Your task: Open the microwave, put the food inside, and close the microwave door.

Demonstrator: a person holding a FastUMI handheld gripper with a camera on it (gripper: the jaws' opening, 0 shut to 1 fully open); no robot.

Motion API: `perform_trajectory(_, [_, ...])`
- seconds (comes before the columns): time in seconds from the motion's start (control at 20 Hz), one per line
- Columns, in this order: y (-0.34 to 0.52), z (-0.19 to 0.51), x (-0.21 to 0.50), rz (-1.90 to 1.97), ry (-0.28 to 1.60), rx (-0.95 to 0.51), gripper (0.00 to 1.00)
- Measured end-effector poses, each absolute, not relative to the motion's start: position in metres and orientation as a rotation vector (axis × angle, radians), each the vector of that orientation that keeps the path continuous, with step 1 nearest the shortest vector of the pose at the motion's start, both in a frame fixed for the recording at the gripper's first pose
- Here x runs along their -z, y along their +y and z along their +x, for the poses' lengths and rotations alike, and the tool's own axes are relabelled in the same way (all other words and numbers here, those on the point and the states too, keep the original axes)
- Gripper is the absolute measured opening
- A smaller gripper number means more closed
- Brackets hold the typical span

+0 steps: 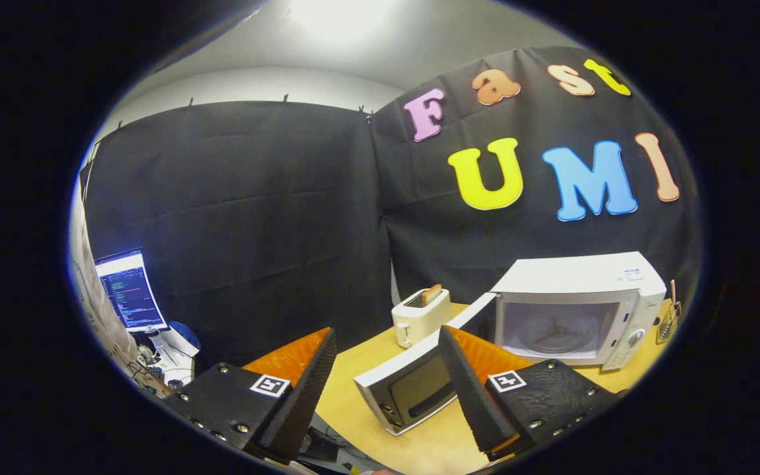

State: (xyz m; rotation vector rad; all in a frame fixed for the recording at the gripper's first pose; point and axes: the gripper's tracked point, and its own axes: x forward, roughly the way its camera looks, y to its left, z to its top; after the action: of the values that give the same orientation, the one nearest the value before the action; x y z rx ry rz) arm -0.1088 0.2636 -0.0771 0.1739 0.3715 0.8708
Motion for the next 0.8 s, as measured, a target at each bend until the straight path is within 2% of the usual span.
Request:
perform_trajectory(0.35, [0.165,-0.076,0.108,0.111,0.399,-0.691,0.94])
perform_trajectory(0.8, [0.063,-0.062,0.181,0.104,0.556,-0.517,0.94])
